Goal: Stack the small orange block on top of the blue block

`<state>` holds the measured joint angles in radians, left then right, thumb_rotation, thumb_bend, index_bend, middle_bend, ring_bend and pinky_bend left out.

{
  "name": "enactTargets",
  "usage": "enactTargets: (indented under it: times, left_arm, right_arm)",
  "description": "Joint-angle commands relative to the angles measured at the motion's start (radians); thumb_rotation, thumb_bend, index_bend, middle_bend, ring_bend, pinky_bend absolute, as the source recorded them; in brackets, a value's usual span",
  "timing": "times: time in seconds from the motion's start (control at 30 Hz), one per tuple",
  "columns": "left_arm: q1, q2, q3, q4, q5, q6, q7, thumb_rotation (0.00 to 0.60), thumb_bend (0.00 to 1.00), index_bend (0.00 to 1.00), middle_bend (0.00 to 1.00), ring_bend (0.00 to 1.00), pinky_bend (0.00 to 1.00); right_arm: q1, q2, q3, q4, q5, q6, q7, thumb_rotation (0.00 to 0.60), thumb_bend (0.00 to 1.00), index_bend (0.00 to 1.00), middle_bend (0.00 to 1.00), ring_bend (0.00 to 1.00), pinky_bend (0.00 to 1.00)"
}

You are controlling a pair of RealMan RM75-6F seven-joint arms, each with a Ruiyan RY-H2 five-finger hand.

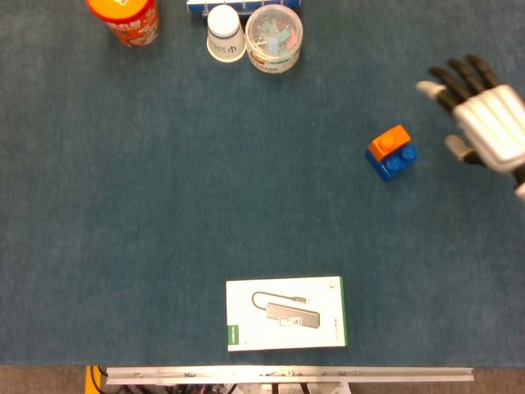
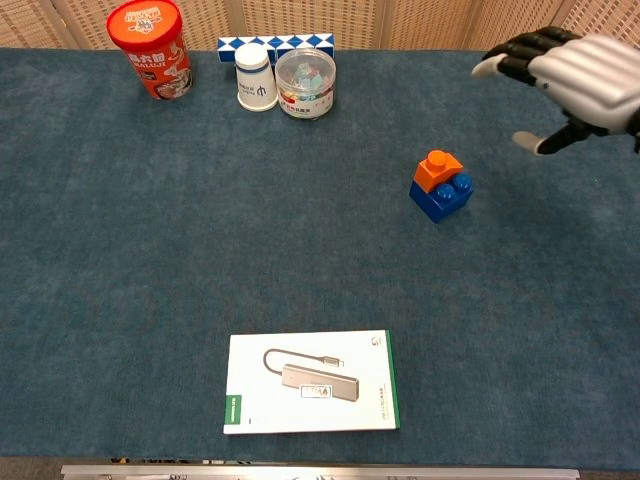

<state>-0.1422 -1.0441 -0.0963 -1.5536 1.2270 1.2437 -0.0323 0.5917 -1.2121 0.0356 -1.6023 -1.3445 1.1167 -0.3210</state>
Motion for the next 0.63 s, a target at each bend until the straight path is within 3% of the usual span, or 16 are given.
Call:
enactTargets:
  times: [0.03, 0.3, 0.63]
  left_arm:
    - [-0.003, -0.001, 0.001, -0.002, 0.008, 0.001, -0.002, 0.600, 0.12, 0.48, 0.46, 0.34, 0.51]
    - [-0.013, -0.021, 0.014, -0.005, 0.048, 0.005, 0.015, 0.600, 0.12, 0.48, 0.46, 0.34, 0.51]
    - [-0.016, -0.049, 0.020, -0.003, 0.069, 0.024, 0.030, 0.600, 0.12, 0.49, 0.47, 0.34, 0.51]
  right_arm:
    - [-0.108, 0.043, -0.021, -0.061, 0.012, 0.132, -0.031, 0.600, 0.31, 0.18, 0.13, 0.00, 0.06]
    - [-0.263, 0.062, -0.047, -0.072, -0.021, 0.325, -0.029, 0.600, 0.31, 0.21, 0.13, 0.00, 0.06]
    - [-0.363, 0.066, -0.042, -0.061, 0.020, 0.364, 0.053, 0.600, 0.31, 0.25, 0.13, 0.00, 0.06]
